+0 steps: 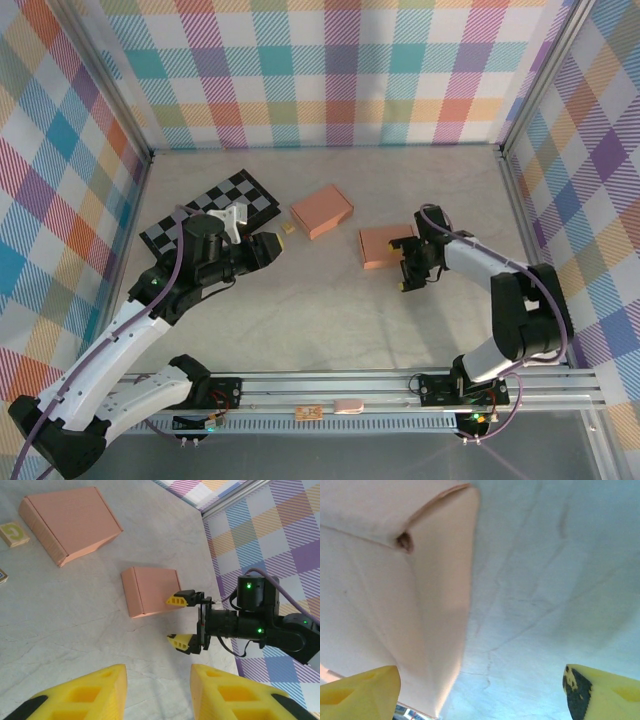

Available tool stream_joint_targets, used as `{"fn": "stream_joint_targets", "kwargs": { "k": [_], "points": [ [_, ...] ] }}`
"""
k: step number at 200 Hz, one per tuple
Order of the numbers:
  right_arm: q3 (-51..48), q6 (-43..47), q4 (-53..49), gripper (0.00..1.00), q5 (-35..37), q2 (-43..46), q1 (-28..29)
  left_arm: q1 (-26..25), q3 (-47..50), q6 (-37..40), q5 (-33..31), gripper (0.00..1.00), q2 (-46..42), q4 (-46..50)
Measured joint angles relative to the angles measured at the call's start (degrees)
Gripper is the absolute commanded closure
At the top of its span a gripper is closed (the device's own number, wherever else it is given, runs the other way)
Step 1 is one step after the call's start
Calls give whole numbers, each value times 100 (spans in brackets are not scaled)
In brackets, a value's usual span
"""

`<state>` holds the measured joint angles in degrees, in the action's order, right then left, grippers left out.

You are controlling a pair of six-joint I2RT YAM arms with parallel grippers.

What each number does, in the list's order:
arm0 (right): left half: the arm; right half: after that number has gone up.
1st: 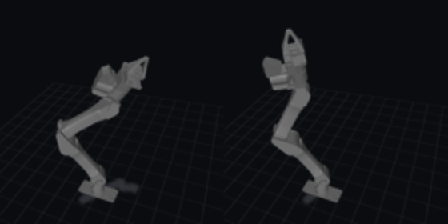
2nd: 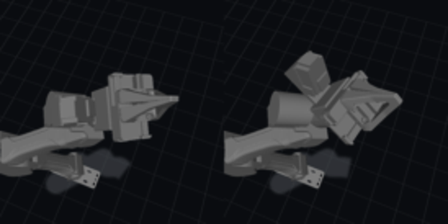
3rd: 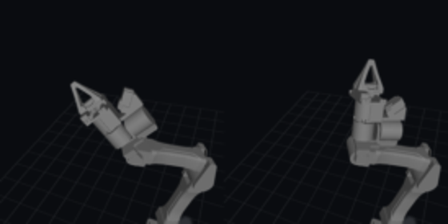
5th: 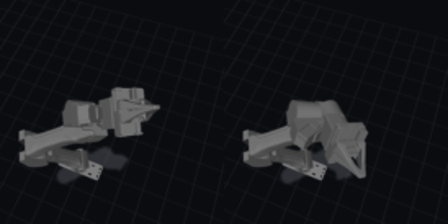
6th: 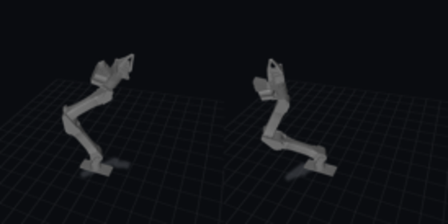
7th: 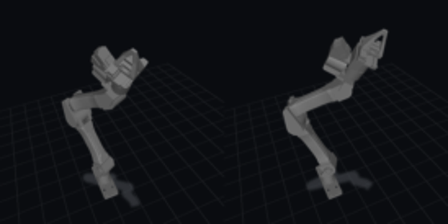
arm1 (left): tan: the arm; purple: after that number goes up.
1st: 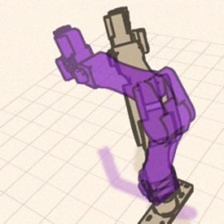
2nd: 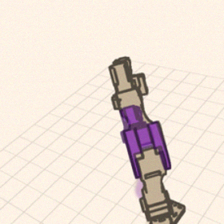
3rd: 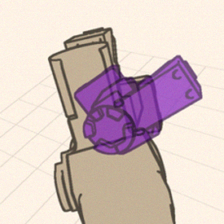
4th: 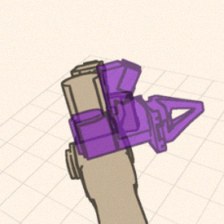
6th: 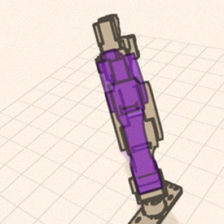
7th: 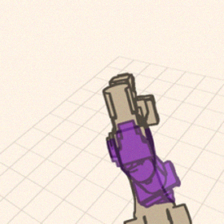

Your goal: Fold the paper box

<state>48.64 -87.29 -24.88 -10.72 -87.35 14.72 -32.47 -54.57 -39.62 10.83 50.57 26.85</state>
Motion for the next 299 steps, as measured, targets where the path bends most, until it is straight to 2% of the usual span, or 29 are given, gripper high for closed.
{"fn": "stream_joint_targets", "kwargs": {
  "k": [3,7,9,42,70,74,80,83,86,110,126,151,171,191,225,261,299],
  "points": [
    [33,26,-85,13,35,24,0,0,0,0,2,62,4,-2],
    [81,98,-201,2,109,79,0,0,0,0,2,62,11,-4],
    [96,116,-238,0,133,98,0,0,0,0,0,62,15,-4],
    [463,1126,-625,1,776,973,70,15,0,-17,9,61,109,-7],
    [686,2562,-616,1,1281,1915,74,184,-2,-4,26,41,160,-7],
    [699,2774,-634,1,1368,2048,74,227,-2,9,50,37,179,-9],
    [704,3126,-664,1,1550,2288,74,297,-11,42,79,20,208,-9],
    [704,3263,-686,1,1633,2380,74,330,-17,-2,96,5,225,-9],
    [704,3421,-732,1,1731,2496,74,369,-24,63,116,0,249,-11],
    [595,4422,-1010,1,2977,3331,96,577,-39,17,223,0,407,-83],
    [-160,5477,-533,1,3665,3845,90,649,-31,22,256,0,446,-173],
    [-1998,6843,566,1,3943,4542,59,693,4,72,256,0,461,-291],
    [-3150,7357,1316,1,3947,4743,57,723,4,203,256,0,586,-302],
    [-3602,7624,1980,1,3923,4607,-15,728,7,374,256,0,741,-271],
    [-3646,7982,3344,1,3521,3897,-286,730,31,584,199,0,776,-131],
    [-3635,8266,4848,1,2942,2699,-553,754,120,732,35,0,748,63],
    [-3314,8415,5982,1,2417,1434,-872,756,232,780,-107,0,603,275]
  ]
}}
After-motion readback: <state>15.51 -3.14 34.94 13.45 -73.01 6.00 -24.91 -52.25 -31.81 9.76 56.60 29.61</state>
